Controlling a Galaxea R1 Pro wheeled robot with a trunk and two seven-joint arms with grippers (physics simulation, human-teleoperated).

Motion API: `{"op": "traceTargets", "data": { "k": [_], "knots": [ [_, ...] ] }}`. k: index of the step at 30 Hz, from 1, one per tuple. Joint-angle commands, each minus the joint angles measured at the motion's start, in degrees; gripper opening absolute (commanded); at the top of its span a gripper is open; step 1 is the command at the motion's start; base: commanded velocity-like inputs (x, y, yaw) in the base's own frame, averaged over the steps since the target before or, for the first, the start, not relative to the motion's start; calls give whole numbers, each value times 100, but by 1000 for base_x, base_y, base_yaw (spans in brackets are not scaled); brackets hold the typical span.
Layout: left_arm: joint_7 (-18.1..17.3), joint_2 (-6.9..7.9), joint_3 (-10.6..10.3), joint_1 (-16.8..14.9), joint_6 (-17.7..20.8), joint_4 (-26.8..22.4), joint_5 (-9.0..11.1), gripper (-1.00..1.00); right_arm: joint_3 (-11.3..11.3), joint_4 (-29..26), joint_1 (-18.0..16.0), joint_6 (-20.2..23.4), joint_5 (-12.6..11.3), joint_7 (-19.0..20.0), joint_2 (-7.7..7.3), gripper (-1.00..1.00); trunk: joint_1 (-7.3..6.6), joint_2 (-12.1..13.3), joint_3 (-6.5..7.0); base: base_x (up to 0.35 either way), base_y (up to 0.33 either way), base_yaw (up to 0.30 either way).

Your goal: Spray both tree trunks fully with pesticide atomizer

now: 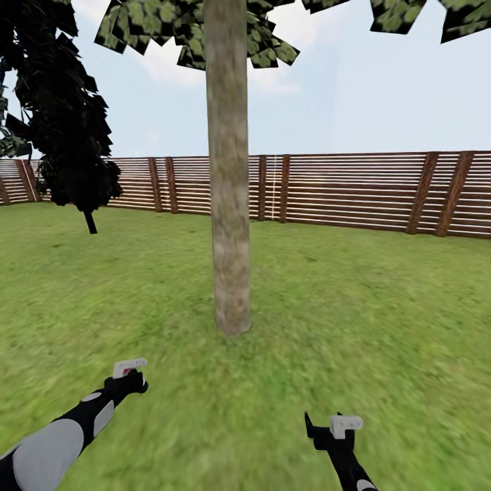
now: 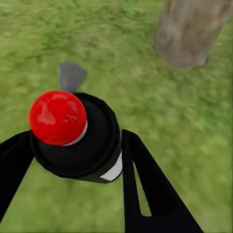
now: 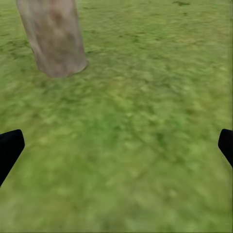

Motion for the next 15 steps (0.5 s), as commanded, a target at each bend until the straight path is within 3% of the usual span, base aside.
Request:
{"op": "traceTargets", "data": {
  "k": [1,15],
  "knots": [
    [1,-1,1,0,-1,0,2,-100,0,0,0,0,1,-1,0,100,0,0,0,338,0,-9],
    [1,1,1,-2,3,-1,2,-100,0,0,0,0,1,-3,0,100,0,0,1,338,0,-1]
  ]
}}
